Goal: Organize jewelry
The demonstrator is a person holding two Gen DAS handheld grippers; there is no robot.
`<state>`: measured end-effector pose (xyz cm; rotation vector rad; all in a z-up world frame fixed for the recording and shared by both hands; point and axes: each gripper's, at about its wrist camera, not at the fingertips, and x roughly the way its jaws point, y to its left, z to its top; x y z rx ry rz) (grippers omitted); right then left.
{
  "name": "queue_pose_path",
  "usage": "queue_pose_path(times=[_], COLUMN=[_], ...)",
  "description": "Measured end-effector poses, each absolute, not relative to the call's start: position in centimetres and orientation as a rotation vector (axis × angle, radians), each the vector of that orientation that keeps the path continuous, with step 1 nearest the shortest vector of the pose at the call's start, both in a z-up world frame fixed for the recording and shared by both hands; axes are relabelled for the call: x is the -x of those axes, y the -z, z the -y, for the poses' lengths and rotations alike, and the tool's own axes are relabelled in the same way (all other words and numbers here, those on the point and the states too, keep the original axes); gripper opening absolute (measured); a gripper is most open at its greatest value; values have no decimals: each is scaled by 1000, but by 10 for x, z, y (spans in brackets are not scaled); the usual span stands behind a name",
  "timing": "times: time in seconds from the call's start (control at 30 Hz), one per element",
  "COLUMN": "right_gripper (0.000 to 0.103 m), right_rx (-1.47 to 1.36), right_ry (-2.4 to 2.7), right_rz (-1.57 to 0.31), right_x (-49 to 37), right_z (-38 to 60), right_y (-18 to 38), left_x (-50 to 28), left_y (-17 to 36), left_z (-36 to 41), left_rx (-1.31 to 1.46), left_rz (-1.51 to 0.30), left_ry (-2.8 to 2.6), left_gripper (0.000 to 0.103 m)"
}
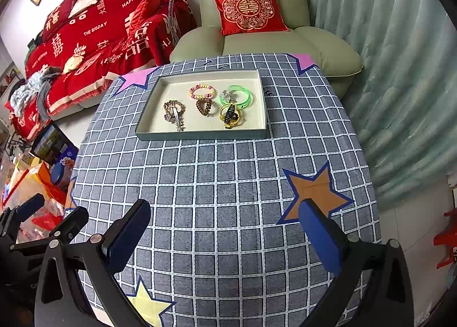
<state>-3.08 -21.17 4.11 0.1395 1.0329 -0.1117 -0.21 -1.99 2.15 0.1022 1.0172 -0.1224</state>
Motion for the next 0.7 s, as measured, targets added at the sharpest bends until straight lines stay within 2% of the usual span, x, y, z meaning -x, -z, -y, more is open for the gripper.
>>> queue_pose_path(times=[0.7], right_gripper=[103], right_rx=[-139], right_ry=[112], right_rz=[-1035], right_x=[30], right_z=[210], right_y=[-40], left_x=[0], left_y=[-17], left_z=[20], left_rx=[-100], left_rz=[-1023], left_ry=[121], left_gripper=[103])
